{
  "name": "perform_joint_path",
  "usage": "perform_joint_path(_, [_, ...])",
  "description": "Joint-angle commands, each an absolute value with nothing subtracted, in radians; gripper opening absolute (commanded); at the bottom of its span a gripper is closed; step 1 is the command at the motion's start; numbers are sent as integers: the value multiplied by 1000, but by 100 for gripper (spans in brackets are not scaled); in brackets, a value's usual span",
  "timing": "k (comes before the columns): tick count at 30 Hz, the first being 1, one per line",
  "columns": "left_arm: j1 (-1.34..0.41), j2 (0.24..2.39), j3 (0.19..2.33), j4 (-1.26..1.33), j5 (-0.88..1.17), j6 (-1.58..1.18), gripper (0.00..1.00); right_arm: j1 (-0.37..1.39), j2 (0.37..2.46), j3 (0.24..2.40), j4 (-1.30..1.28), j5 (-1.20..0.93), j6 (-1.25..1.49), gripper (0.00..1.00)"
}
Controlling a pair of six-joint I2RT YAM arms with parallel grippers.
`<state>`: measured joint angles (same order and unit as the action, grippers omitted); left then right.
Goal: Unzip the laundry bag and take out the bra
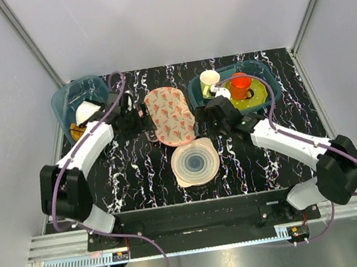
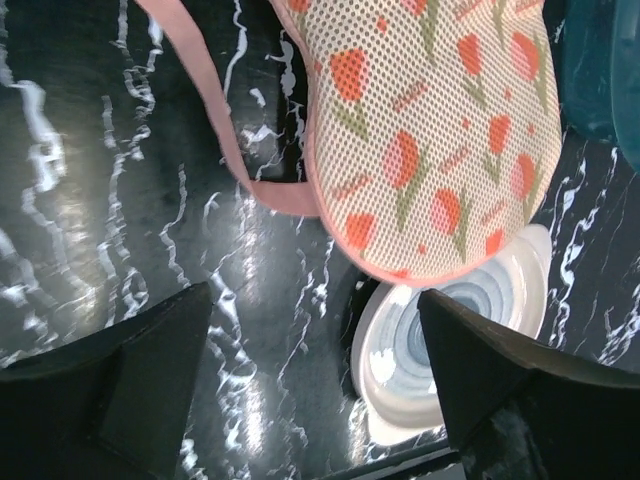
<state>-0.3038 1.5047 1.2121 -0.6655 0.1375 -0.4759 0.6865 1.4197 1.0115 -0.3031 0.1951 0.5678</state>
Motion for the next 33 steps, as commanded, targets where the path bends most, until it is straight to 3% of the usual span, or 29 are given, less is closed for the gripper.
perform_joint_path(1, [-304, 1606, 1163, -425, 236, -618, 84, 683, 1330, 1013, -290, 282, 540, 100])
perform_joint_path(14, [-305, 1893, 1279, -276, 301, -686, 77, 684, 1193, 960, -330, 362, 545, 100])
perform_joint_path(17, [-308, 1917, 1288, -268, 330, -703, 56, 684, 1190, 956, -344, 370, 541, 100])
perform_joint_path(18, [-308, 1927, 1299, -279, 330, -701, 35, 683, 1190, 956, -345, 368, 541, 100])
perform_joint_path(19, [-311, 1922, 1334, -313, 328, -698, 21, 684, 1192, 960, -354, 367, 535, 100])
perform_joint_path(21, [-314, 1876, 1364, -345, 316, -692, 0, 683, 1198, 974, -367, 361, 526, 100])
perform_joint_path(28, [-334, 1689, 1488, -488, 241, -716, 0, 683, 1219, 1015, -364, 376, 431, 100])
perform_joint_path(33, [-356, 1660, 1532, -581, 180, -761, 0, 696, 1267, 1072, -332, 224, 393, 100])
